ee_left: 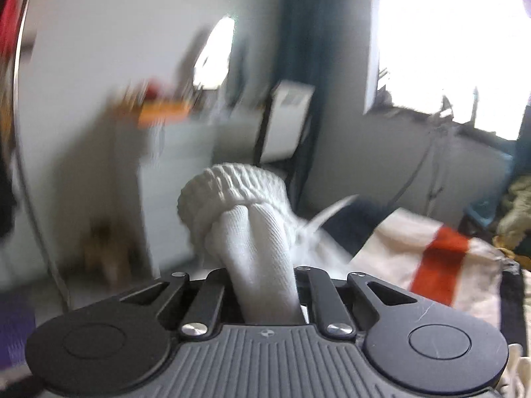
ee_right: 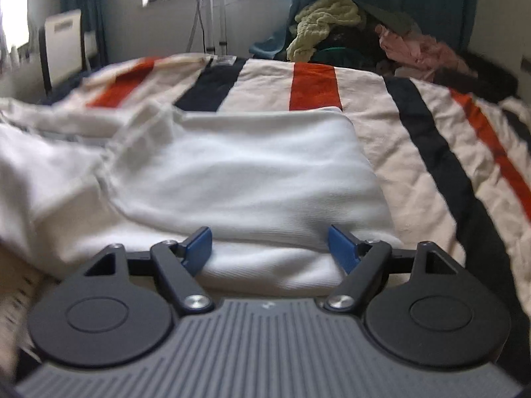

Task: Fold clothes
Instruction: 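Grasp the waistband with the left gripper and lift it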

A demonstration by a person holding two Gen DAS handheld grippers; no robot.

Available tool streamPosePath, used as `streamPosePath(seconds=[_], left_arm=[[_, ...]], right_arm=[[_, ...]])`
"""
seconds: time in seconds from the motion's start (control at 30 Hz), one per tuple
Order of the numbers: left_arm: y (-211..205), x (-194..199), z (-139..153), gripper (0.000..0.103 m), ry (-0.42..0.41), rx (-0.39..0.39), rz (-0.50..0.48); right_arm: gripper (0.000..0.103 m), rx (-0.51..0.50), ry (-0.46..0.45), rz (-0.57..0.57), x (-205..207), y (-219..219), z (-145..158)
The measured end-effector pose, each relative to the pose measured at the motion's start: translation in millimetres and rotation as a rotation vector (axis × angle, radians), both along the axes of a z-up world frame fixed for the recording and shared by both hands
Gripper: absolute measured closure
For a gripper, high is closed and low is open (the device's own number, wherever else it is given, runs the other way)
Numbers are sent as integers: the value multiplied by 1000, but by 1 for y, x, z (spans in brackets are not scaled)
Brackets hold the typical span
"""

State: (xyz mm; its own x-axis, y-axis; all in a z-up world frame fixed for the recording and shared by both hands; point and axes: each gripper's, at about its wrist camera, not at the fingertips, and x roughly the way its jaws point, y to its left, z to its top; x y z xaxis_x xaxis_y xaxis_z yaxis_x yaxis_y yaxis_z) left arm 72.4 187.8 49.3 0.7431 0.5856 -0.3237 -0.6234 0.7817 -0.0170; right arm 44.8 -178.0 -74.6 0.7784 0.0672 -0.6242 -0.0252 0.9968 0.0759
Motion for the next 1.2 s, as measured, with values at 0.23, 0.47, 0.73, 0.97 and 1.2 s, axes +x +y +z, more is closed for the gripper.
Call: streamPosePath(seconds=[0.23, 0.47, 0.73, 0.97, 1.2], left_arm=[[-134, -1, 68, 93, -210, 271, -197], [-290, -8, 71, 93, -339, 335, -374], [-450, 5, -53, 91, -153, 449, -654], [-489, 0, -131, 88, -25, 527, -757], [-458, 13, -134, 16, 162, 492, -785]], right_arm=[[25, 474, -112, -103, -26, -71, 43], [24, 574, -289, -250, -58, -155, 80], [23, 780, -392, -497, -73, -238, 57], [23, 810, -314, -461, -52, -247, 35], [23, 850, -285, -357, -44, -238, 32]])
